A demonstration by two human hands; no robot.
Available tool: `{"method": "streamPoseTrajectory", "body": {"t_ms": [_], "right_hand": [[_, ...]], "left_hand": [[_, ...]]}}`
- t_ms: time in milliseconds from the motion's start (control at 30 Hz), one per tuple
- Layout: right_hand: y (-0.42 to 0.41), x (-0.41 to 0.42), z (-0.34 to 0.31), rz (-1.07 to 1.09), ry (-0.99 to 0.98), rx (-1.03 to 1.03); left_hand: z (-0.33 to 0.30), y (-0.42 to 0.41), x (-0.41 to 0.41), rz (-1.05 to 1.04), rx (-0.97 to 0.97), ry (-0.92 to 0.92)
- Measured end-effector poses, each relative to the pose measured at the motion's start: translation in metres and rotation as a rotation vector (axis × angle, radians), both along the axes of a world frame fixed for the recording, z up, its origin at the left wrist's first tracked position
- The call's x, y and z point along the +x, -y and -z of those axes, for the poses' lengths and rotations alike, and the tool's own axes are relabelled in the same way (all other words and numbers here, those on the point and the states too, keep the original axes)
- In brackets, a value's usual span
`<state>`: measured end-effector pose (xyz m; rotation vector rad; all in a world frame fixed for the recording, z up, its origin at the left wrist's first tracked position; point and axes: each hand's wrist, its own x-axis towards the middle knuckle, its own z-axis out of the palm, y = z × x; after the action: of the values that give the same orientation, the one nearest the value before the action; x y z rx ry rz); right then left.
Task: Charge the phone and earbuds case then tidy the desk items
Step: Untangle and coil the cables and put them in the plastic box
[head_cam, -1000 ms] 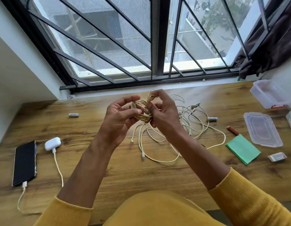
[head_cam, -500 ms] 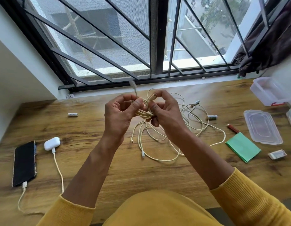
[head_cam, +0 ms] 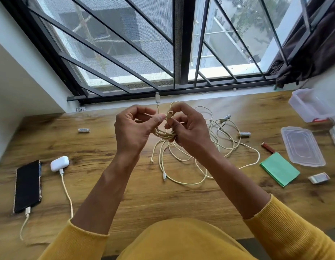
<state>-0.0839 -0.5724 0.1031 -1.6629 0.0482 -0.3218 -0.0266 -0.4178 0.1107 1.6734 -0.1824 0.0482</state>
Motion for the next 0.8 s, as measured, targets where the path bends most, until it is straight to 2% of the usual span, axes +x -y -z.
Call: {"method": "streamPoseTrajectory", "body": {"t_ms": [267,533,800], "right_hand": [[0.0,-0.002,-0.002,-0.036,0.022,-0.085],[0.002,0.001,-0.004,-0.032,0.042,-0.083],[0.005,0.001,0.003,0.032,0.017,-0.11]], "left_hand": [[-0.005,-0.009,0.008,0.133,0.008,-0.199],[0.008,-0.004,0.003,0.122,0.04,-0.042],[0.009,-0.001,-0.003,0.208,-0.009,-0.04]]}}
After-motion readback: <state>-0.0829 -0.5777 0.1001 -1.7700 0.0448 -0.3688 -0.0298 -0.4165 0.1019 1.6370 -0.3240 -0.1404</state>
